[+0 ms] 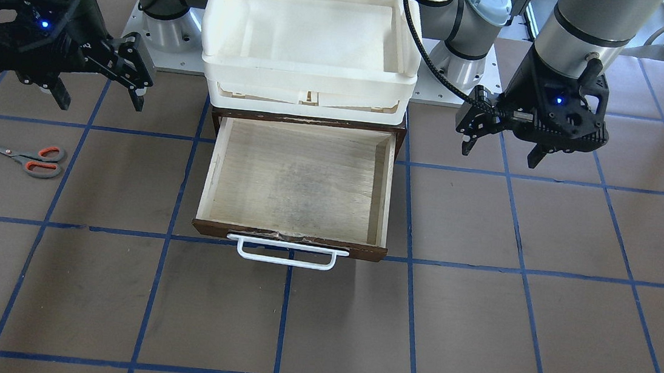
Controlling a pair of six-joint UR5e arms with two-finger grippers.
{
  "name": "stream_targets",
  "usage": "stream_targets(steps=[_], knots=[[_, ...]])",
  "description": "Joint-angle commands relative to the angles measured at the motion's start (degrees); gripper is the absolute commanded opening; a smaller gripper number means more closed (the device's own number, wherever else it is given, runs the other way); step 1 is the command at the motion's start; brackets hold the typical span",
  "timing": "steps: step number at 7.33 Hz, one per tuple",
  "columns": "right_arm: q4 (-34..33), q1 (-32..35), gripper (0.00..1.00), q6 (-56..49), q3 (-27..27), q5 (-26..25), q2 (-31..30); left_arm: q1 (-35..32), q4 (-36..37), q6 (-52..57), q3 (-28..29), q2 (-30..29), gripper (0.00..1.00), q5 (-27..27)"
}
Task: Put scissors in drawer and close it
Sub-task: 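Move the right gripper toward the grey-and-orange scissors on the table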
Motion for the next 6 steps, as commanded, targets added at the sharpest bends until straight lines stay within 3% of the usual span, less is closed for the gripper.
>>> stream_targets(steps=[1, 5, 6], knots=[[0.07, 0.0, 1.0, 0.06, 0.09, 0.2, -0.03, -0.08, 0.06, 0.0, -0.12, -0.18, 1.0, -0.01], [0.42, -0.44, 1.0, -0.21, -0.17, -0.14, -0.12, -0.08, 1.63, 0.0, 0.05, -1.15, 1.0, 0.08], [1.03, -0.35, 1.0, 0.4, -0.09, 0.2, 0.06, 0.0, 5.91, 0.09, 0.58, -2.37, 1.0, -1.83]])
